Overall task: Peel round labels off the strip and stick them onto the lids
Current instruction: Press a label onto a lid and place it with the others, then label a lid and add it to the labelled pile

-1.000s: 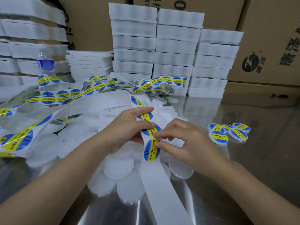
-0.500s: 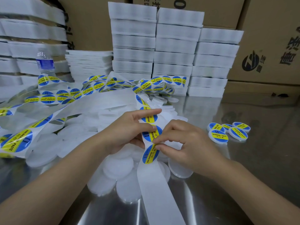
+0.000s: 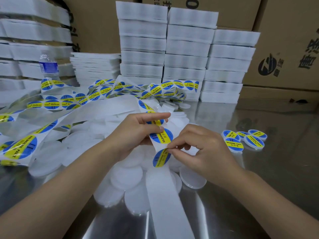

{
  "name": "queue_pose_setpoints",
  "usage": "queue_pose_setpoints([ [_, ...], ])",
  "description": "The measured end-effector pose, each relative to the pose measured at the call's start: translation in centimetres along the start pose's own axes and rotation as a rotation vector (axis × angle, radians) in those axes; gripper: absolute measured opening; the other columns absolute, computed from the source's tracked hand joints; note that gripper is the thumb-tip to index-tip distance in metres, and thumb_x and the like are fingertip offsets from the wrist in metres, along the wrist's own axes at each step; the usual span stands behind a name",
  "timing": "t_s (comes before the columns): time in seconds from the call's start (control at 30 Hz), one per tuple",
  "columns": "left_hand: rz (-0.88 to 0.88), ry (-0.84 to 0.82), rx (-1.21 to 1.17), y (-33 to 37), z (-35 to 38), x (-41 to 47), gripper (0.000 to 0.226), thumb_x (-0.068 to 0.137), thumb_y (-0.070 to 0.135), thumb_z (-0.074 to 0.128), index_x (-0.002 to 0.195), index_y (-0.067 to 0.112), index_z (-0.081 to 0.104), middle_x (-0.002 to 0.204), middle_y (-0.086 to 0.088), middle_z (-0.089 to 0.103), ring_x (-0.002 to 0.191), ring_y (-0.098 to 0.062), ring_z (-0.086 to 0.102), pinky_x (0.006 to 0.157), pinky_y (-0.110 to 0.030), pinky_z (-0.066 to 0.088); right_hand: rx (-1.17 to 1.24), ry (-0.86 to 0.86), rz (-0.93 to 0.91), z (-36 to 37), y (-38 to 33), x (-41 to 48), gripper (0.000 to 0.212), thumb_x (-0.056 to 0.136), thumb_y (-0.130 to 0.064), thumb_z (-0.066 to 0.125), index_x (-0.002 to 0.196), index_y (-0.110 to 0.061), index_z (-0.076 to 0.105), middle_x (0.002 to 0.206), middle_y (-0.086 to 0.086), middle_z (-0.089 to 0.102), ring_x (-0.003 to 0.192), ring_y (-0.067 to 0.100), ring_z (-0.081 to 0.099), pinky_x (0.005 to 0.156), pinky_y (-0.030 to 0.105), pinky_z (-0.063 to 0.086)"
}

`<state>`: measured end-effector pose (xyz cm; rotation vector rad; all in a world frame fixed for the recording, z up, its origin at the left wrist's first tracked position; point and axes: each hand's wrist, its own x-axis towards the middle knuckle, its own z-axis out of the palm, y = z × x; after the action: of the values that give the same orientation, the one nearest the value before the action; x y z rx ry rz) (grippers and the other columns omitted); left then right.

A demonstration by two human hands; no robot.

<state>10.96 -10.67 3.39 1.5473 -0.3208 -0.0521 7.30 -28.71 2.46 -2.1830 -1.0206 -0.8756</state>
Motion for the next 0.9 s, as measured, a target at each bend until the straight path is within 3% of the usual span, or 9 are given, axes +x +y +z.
queue_pose_setpoints([
  [0.13,0.04,0.092,-0.06,0.0,-0.3,0.4,0.051,0.085,-0.014,0.051,0.095,0.032,0.072,0.105,0.002,0.07,0.084,-0.01,0.069,0.073,-0.025,0.058,0.021,-0.095,0.033,-0.1,-0.1,-0.1,0.003,0.075,-0.014,0.068,0.074,-0.015,0.071,0.072,-0.004,0.061,0.064,0.011,0.053,0.059,0.031,0.048],
  [0.23,0.067,0.177,-0.071,0.0,-0.5,0.5,0.06,0.084,-0.019,0.039,0.098,0.03,0.07,0.116,-0.004,0.065,0.096,-0.015,0.07,0.082,-0.036,0.057,0.056,-0.154,0.068,-0.3,-0.1,-0.1,0.004,0.073,-0.011,0.069,0.074,-0.016,0.069,0.072,-0.007,0.059,0.066,0.006,0.052,0.062,0.024,0.046],
  [0.3,0.057,0.261,-0.082,0.0,-0.7,0.6,0.063,0.082,-0.021,0.034,0.095,0.029,0.071,0.114,-0.005,0.065,0.093,-0.015,0.071,0.085,-0.041,0.055,0.079,-0.18,0.091,-0.6,-0.1,-0.1,0.007,0.071,-0.009,0.068,0.073,-0.016,0.067,0.071,-0.008,0.058,0.065,0.006,0.051,0.062,0.022,0.045],
  [0.43,-0.011,0.346,-0.102,0.1,-1.2,0.9,0.061,0.08,-0.02,0.028,0.087,0.022,0.072,0.098,-0.003,0.07,0.082,-0.01,0.073,0.073,-0.031,0.058,0.134,-0.153,0.144,-1.0,-0.2,0.2,0.008,0.068,-0.01,0.065,0.068,-0.018,0.064,0.068,-0.008,0.057,0.064,0.008,0.051,0.062,0.016,0.042],
  [0.57,-0.04,0.384,-0.137,0.3,-1.3,0.9,0.059,0.078,-0.019,0.026,0.081,0.018,0.072,0.085,-0.002,0.072,0.074,-0.01,0.073,0.054,-0.023,0.057,0.345,-0.128,0.286,-1.4,-0.2,0.5,0.011,0.067,-0.01,0.064,0.064,-0.021,0.061,0.065,-0.006,0.059,0.061,0.007,0.053,0.062,0.016,0.043],
  [0.67,-0.03,0.426,-0.174,0.4,-1.4,0.9,0.057,0.077,-0.019,0.026,0.077,0.016,0.071,0.073,0.001,0.073,0.068,-0.011,0.072,0.054,-0.021,0.057,0.516,-0.144,0.349,-1.5,0.1,0.7,0.016,0.067,-0.01,0.065,0.062,-0.024,0.061,0.06,-0.006,0.057,0.058,0.008,0.051,0.061,0.02,0.043],
  [0.77,-0.038,0.438,-0.203,0.5,-1.7,0.9,0.056,0.076,-0.02,0.026,0.078,0.014,0.07,0.067,0.002,0.073,0.066,-0.012,0.072,0.054,-0.02,0.056,0.683,-0.057,0.415,-1.5,0.5,1.0,0.017,0.067,-0.011,0.066,0.062,-0.027,0.065,0.057,-0.007,0.054,0.055,0.008,0.047,0.055,0.018,0.039],
  [0.9,-0.052,0.379,-0.21,0.6,-1.5,0.8,0.054,0.077,-0.02,0.027,0.08,0.012,0.071,0.079,-0.003,0.074,0.071,-0.015,0.073,0.058,-0.022,0.058,0.629,0.065,0.555,-1.4,1.8,1.2,0.022,0.076,-0.009,0.073,0.066,-0.028,0.068,0.051,-0.01,0.051,0.049,0.005,0.049,0.052,0.014,0.042],
])
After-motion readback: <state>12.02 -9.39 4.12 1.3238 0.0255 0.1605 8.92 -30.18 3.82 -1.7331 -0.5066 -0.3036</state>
